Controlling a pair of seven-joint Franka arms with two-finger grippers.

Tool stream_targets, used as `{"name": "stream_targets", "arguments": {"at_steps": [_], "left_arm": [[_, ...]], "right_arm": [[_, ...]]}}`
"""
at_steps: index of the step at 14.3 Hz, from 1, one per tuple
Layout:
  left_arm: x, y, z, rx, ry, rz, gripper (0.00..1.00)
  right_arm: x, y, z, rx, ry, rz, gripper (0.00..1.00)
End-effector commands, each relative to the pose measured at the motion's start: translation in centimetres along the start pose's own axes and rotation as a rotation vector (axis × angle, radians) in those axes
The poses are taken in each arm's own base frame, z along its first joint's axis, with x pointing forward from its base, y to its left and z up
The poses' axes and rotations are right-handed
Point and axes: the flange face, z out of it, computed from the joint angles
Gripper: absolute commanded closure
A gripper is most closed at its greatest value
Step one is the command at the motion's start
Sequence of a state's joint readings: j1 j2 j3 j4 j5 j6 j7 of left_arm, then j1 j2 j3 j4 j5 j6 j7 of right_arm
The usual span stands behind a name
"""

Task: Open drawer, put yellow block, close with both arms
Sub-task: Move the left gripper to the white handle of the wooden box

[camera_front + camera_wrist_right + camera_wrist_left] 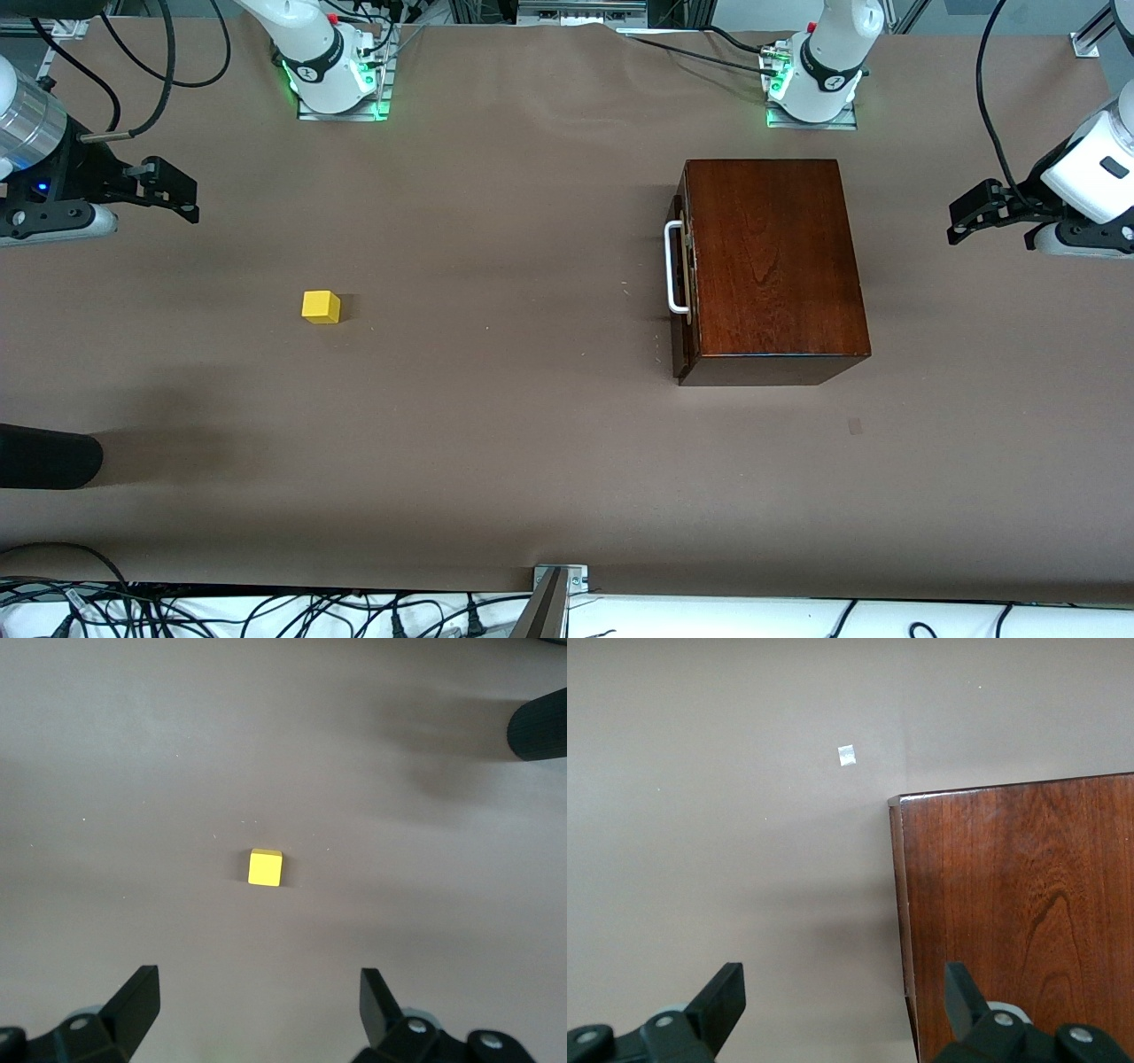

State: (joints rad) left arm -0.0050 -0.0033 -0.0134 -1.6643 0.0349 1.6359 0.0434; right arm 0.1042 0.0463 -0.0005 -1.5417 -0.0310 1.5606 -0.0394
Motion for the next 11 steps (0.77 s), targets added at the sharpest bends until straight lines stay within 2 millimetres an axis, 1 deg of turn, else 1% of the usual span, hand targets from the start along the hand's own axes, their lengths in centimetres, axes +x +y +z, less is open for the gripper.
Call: {"name": "stream_targets", "arguments": {"at_steps": [1,4,7,8,10,11], "left_arm": [[0.1,-0.1,-0.5,0.003,-0.006,0.018,0.00],[0.3,0.2,-0.4,0.005,-0.006,0.021,0.00],[0.0,0.8,0.8,-0.002,-0.069,0.001,0.00],[0.0,1.1,0.8,-0.006,-0.074,-0.002,0.00],[-0.1,3.8,1.0,-0.004,-0.089,0.007,0.00],[-0.1,4.6,1.1,-0.003,-0.093,-0.019,0.00]], "right_arm": [[0.1,-0.1,-0.8,0.001,0.018,0.007,0.00],[0.1,-0.2,-0.8,0.003,0.017,0.007,0.00],[0.1,-0.3,-0.8,0.003,0.018,0.006,0.00],[0.1,-0.3,-0.8,0.006,0.019,0.006,0.00],[0.1,-0.6,-0.8,0.006,0.019,0.001,0.00],[0.1,-0.6,-0.8,0.006,0.020,-0.001,0.00]]}}
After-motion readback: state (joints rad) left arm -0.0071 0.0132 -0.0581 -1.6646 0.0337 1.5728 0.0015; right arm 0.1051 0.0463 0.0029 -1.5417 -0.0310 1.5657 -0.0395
